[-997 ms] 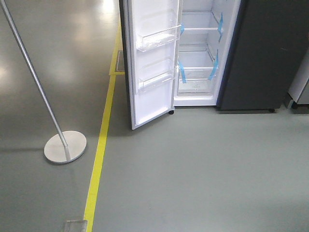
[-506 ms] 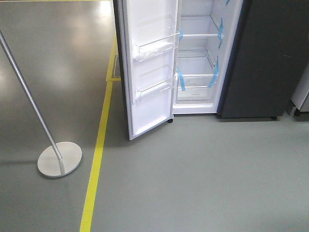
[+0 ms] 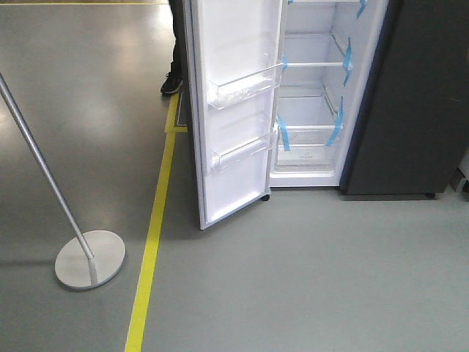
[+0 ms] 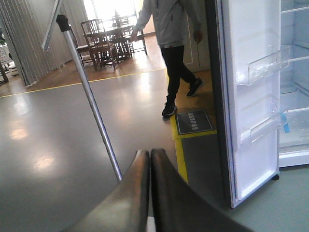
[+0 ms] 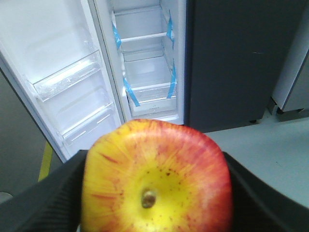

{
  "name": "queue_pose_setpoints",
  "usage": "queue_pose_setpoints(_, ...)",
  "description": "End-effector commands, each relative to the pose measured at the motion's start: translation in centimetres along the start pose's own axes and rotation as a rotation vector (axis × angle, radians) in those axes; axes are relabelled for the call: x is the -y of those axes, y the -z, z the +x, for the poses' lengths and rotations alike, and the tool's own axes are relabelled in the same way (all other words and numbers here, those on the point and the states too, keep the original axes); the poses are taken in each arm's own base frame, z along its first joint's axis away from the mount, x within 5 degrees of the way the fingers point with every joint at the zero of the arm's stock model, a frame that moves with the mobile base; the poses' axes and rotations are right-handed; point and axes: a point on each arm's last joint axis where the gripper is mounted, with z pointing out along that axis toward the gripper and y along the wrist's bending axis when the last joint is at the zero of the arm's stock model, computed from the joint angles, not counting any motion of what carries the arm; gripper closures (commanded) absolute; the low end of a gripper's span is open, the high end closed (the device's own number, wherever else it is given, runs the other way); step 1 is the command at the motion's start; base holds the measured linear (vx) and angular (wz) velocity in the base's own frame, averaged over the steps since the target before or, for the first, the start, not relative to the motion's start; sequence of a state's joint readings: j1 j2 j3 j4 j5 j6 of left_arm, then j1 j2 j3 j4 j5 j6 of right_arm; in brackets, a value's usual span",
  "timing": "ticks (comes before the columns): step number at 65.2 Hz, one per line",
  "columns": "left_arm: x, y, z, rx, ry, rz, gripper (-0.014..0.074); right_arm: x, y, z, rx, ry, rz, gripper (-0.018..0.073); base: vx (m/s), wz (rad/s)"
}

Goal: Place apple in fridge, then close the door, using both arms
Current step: 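Approach the refrigerator shelves with the apple in the right gripper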

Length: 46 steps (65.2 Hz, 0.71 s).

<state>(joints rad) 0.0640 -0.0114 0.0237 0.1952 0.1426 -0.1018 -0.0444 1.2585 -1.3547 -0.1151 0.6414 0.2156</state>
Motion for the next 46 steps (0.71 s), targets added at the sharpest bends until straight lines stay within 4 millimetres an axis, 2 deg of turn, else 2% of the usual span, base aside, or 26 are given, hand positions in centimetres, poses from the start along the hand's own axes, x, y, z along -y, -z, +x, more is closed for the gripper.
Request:
queue_pose_setpoints(1, 0.03, 0.26, -1.35, 0.109, 0.009, 0.009, 0.0603, -0.02, 1.69, -1.83, 0.136, 0.013, -0.013, 0.0338, 0.18, 0.03)
queue_pose_setpoints(46, 0.03, 0.26, -1.35, 0.109, 0.009, 0.009, 0.0603, -0.02, 1.69, -1.83, 0.136, 0.013, -0.013, 0.0338, 0.15, 0.03)
